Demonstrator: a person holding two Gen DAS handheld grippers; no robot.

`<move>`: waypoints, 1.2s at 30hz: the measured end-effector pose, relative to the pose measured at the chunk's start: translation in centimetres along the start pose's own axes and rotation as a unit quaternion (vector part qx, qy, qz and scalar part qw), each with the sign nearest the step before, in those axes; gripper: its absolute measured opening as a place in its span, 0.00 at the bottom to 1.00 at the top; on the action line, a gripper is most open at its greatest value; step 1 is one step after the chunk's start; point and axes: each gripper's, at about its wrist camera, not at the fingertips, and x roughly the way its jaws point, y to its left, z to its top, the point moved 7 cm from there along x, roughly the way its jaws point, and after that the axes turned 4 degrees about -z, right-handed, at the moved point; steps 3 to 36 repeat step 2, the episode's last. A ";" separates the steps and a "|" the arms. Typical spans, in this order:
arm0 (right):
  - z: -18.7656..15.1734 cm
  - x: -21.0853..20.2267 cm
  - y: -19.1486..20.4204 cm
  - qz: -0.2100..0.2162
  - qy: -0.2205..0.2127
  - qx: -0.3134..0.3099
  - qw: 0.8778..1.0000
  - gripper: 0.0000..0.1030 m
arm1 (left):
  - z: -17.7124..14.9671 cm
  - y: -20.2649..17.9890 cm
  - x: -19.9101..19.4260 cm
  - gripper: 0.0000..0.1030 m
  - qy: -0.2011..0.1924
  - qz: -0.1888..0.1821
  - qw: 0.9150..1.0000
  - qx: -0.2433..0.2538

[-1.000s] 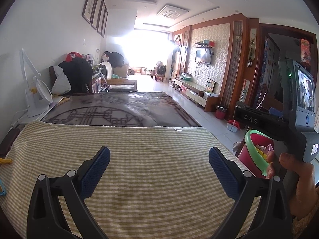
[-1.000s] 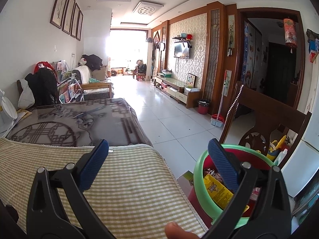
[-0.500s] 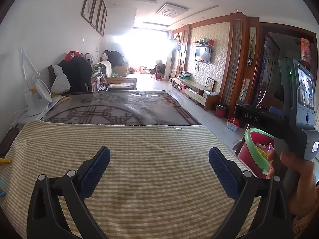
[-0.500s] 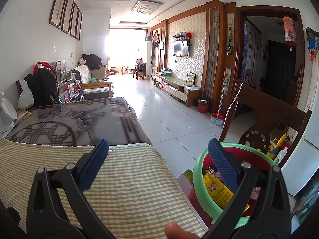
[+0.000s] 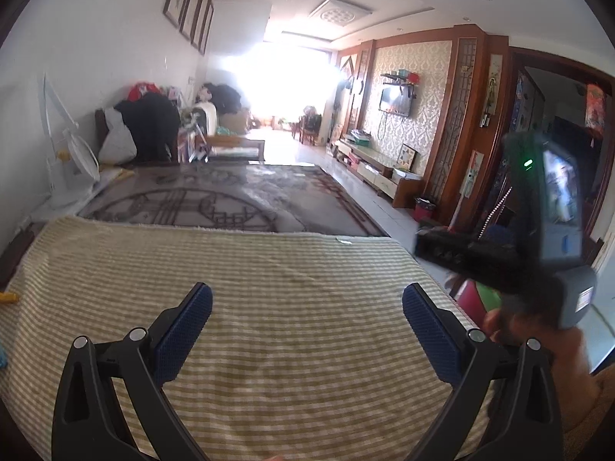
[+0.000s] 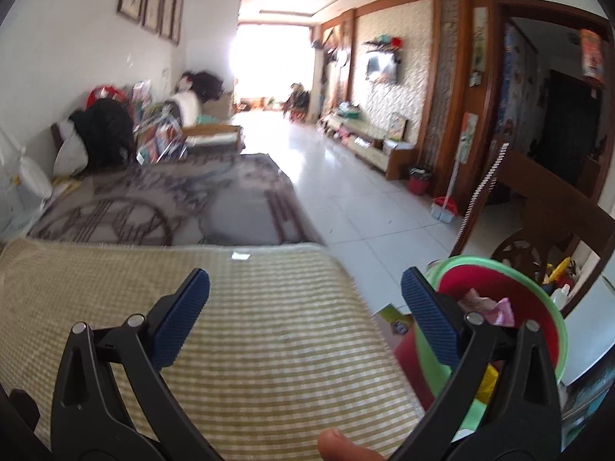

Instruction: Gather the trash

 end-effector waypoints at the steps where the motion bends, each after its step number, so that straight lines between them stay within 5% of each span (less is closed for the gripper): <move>1: -0.4 0.7 1.1 0.011 0.016 -0.011 1.000 0.95 | 0.0 0.6 0.1 0.92 0.008 0.003 1.000 -0.015; 36: -0.6 1.2 2.1 0.019 0.027 -0.019 0.999 0.95 | 0.1 1.2 0.1 0.92 0.011 0.009 1.000 -0.026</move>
